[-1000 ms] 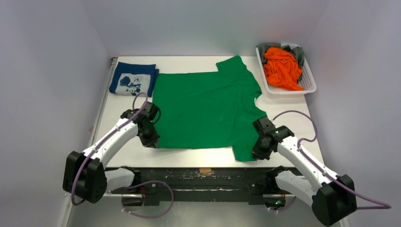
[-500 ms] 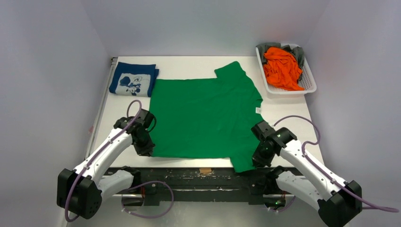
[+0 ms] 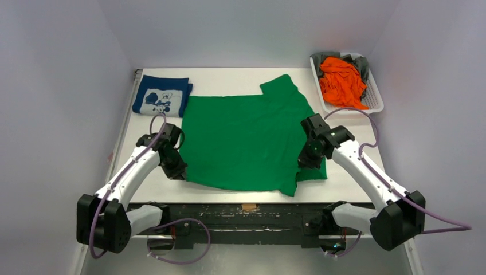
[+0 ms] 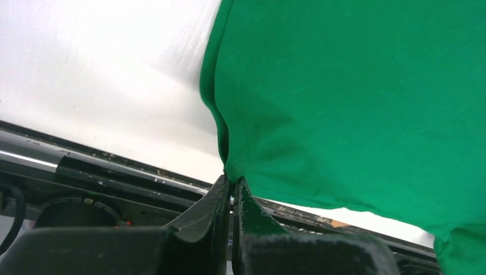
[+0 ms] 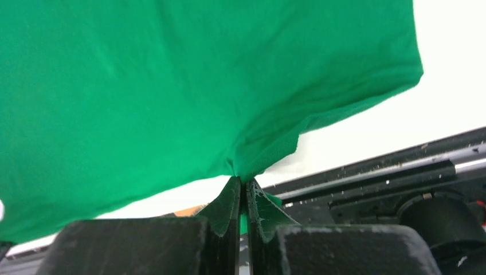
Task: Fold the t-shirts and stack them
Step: Grab the side of the flattened tshirt closest away from the robot with both arms, then fold the flattened tshirt in 1/3 of the way
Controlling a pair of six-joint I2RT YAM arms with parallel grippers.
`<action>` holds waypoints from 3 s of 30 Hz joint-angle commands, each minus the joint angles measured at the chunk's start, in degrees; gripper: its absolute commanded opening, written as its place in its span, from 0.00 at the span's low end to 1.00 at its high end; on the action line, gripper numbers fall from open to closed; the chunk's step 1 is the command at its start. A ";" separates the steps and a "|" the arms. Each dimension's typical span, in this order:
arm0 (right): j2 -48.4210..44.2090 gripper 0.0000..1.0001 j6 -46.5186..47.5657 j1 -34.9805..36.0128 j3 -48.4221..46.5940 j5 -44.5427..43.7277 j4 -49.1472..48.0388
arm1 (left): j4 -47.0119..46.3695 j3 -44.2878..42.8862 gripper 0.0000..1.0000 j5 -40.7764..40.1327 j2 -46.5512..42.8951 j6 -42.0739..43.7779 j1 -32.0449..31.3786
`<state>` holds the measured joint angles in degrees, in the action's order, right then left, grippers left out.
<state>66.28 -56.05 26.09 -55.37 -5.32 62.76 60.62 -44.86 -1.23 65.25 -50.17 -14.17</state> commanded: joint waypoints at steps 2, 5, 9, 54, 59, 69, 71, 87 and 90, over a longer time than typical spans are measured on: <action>3.61 0.00 6.91 -6.13 -5.93 -0.19 -4.65 | -3.25 -4.90 0.00 3.57 3.06 2.55 3.06; 7.84 0.00 9.62 -7.23 -10.10 0.09 -5.04 | -4.19 -7.15 0.00 4.49 6.27 3.47 4.19; 13.08 0.00 12.41 -8.33 -15.06 0.49 -4.95 | -4.81 -10.58 0.00 4.49 9.35 4.40 6.14; 29.58 0.55 24.54 -15.26 -16.53 10.45 -26.70 | -6.97 -25.11 1.00 6.91 25.25 8.16 12.26; 26.69 0.55 25.56 -12.51 -8.64 13.78 -29.58 | -7.84 -21.33 1.00 7.19 21.30 8.22 12.24; 31.69 0.53 23.80 -8.73 -7.25 13.62 -34.60 | -7.45 -19.86 1.00 6.43 19.57 8.43 12.24; 33.62 0.52 23.47 -8.48 -8.86 14.16 -34.92 | -7.20 -19.91 1.00 6.42 19.52 8.42 12.24; 44.29 0.51 9.30 -6.50 -24.63 11.89 -51.26 | -7.73 -21.23 1.00 7.62 19.33 7.91 12.17; 44.92 0.51 12.46 -6.52 -30.83 9.63 -45.82 | -8.19 -22.12 1.00 8.32 19.55 7.81 12.03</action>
<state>112.05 -43.53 19.46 -78.04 8.21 15.77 53.74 -64.82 5.39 86.11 -42.39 -2.15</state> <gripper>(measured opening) 0.510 0.998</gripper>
